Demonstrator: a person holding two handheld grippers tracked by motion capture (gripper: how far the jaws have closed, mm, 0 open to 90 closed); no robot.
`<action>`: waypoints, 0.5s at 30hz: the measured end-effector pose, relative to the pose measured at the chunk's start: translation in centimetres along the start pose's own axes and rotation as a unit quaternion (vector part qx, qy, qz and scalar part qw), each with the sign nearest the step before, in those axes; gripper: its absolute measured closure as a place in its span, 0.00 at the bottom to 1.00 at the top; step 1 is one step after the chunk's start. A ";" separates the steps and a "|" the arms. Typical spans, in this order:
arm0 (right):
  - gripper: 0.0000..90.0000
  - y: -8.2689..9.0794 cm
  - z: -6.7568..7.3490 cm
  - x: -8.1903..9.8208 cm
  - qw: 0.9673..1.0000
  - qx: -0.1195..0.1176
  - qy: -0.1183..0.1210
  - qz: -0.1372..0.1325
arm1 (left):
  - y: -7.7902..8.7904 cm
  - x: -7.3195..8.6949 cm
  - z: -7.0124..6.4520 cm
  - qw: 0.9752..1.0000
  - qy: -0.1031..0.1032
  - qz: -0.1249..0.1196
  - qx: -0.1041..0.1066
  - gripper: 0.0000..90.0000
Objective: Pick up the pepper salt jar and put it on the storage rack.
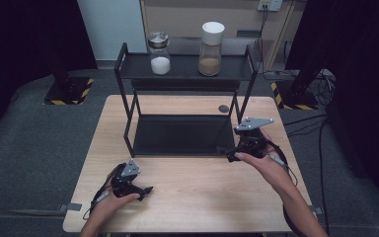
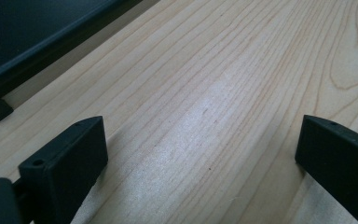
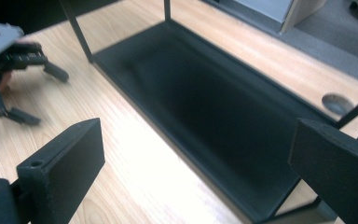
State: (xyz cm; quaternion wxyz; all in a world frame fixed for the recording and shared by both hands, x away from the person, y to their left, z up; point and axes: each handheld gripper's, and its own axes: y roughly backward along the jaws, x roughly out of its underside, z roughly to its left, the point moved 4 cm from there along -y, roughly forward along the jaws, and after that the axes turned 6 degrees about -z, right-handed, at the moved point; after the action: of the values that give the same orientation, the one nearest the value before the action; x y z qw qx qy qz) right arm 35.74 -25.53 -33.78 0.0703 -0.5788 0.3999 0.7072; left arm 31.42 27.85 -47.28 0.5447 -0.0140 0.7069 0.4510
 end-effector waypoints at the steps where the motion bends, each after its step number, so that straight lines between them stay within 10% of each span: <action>1: 0.04 -0.1 0.0 0.7 1.000 0.000 -0.004 0.003 | 0.0 0.0 0.0 1.000 0.000 0.000 0.000 0.01; 15: 0.05 -1.2 -0.2 7.3 0.998 0.005 -0.052 0.025 | 0.0 0.0 0.0 1.000 0.000 0.000 -0.001 0.01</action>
State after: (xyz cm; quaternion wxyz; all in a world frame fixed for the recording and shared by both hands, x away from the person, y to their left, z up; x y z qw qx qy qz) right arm 34.24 -27.47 -40.78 0.0765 -0.5305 0.4139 0.7358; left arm 31.40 27.84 -47.29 0.5449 -0.0145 0.7066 0.4513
